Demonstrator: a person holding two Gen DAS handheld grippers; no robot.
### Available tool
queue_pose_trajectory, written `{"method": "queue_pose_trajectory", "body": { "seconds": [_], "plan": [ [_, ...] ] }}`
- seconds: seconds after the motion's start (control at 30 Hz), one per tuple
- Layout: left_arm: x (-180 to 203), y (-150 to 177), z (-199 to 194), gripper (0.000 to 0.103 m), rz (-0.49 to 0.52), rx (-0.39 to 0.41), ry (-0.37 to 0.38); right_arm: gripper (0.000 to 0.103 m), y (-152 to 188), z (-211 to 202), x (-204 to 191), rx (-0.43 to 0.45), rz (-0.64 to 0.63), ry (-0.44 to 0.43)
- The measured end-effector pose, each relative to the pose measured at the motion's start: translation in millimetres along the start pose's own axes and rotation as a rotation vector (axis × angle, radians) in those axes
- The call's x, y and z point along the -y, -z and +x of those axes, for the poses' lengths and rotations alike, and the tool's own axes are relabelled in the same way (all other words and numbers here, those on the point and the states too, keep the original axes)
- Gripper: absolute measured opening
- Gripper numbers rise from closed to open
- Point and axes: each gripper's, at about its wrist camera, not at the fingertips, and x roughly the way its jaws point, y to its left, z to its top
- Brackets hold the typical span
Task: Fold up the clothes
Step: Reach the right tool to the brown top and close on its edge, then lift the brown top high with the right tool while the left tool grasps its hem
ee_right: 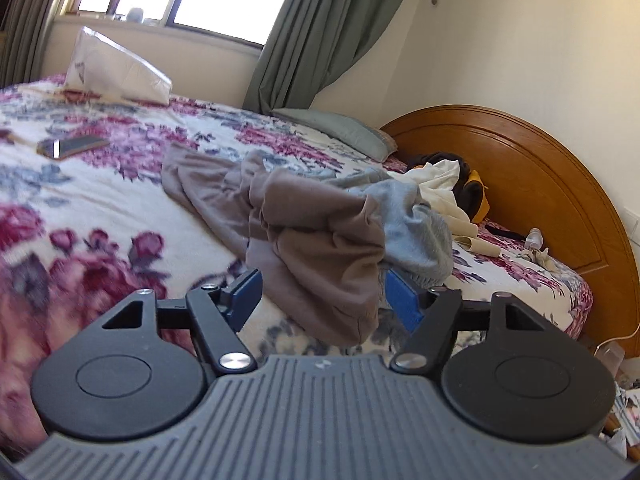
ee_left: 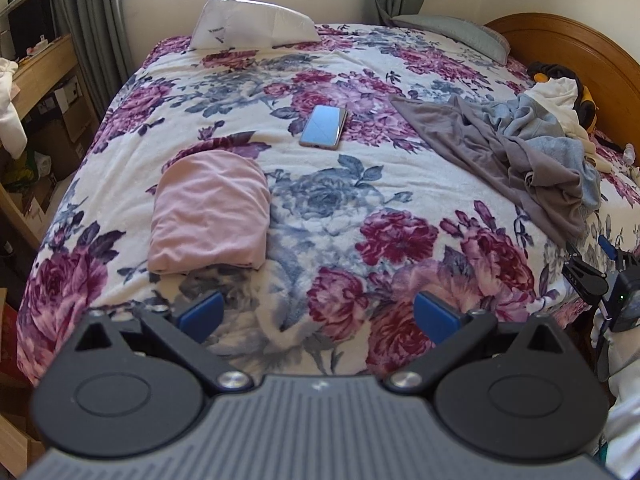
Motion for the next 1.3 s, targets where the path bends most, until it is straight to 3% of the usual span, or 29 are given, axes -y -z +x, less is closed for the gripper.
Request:
{"method": "queue_pose_trajectory", "body": {
  "seconds": [0.17,0.33,0.37,0.47,0.67,0.83,1.0,1.3],
  "plan": [
    [-1.4,-4.1,12.0,0.103,-0.004,-0.018,-0.023,0.062,18.9,37.8,-4.5,-0.046,-0.124,0.034],
    [2.9,-5.0,17.9,0.103,0.009,-0.028,-0.014,0.06,22.8,57.0,-3.1,-0.046,-0.162,0.038],
    [3.7,-4.9,19.2,0.103,0.009,-0.031,-0.01,0.057,22.4,59.9,-1.8,-0.049,-0.163,0.02],
    [5.3,-2.1,22.1,0.103,0.01,-0.05,0.008,0.011,19.1,65.6,2.0,-0.055,-0.169,-0.032],
    [2.2,2.6,16.1,0.103,0.007,-0.047,0.03,0.009,-14.9,37.7,17.6,0.027,-0.093,-0.099],
    [-0.9,6.9,-5.1,0.103,0.027,0.013,0.075,0.008,-85.2,-6.6,41.2,0.191,-0.043,-0.114],
    [5.1,13.8,-36.2,0.103,0.095,0.122,0.136,0.008,-178.3,-51.7,57.1,0.339,-0.103,-0.114],
    [-9.2,19.5,-69.1,0.103,0.125,0.273,0.192,0.007,-346.9,-124.1,85.8,0.444,0.02,-0.097]
  ]
}}
